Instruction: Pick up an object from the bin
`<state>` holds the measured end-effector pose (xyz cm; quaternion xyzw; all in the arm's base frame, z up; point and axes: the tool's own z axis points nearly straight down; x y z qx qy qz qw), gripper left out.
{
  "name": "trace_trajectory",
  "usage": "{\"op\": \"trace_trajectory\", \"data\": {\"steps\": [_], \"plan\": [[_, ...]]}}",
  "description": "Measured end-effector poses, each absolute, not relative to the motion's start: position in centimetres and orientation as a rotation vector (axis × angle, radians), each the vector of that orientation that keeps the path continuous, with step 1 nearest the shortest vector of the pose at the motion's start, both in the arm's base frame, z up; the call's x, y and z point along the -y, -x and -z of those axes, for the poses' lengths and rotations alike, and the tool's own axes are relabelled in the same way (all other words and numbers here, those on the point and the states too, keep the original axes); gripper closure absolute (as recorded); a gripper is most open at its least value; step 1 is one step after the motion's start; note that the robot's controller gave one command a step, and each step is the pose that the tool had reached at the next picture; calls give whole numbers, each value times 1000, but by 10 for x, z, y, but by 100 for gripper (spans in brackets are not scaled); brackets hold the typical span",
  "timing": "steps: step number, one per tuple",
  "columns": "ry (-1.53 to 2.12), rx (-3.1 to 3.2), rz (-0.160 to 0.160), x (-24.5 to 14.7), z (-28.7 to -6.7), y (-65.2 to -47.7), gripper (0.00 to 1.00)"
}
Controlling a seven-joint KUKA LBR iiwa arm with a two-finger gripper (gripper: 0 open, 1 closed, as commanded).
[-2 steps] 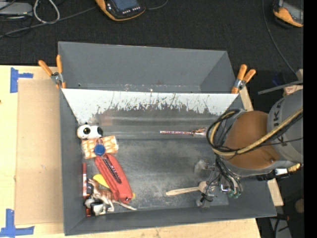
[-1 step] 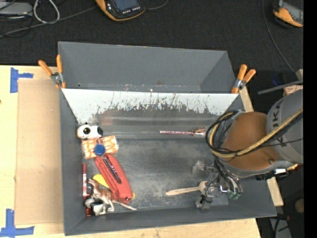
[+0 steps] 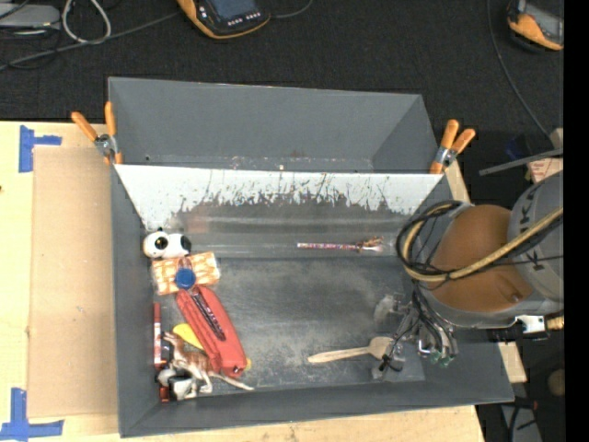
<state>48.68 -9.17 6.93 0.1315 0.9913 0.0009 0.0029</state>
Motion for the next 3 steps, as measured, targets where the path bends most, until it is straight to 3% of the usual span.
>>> {"op": "trace_trajectory", "data": {"steps": [1, 2, 3], "plan": [[-238, -3130, -8, 81, -69, -477, 100], [-237, -3130, -8, 81, -69, -477, 100], [-169, -3141, -9, 78, -125, -473, 100]]}}
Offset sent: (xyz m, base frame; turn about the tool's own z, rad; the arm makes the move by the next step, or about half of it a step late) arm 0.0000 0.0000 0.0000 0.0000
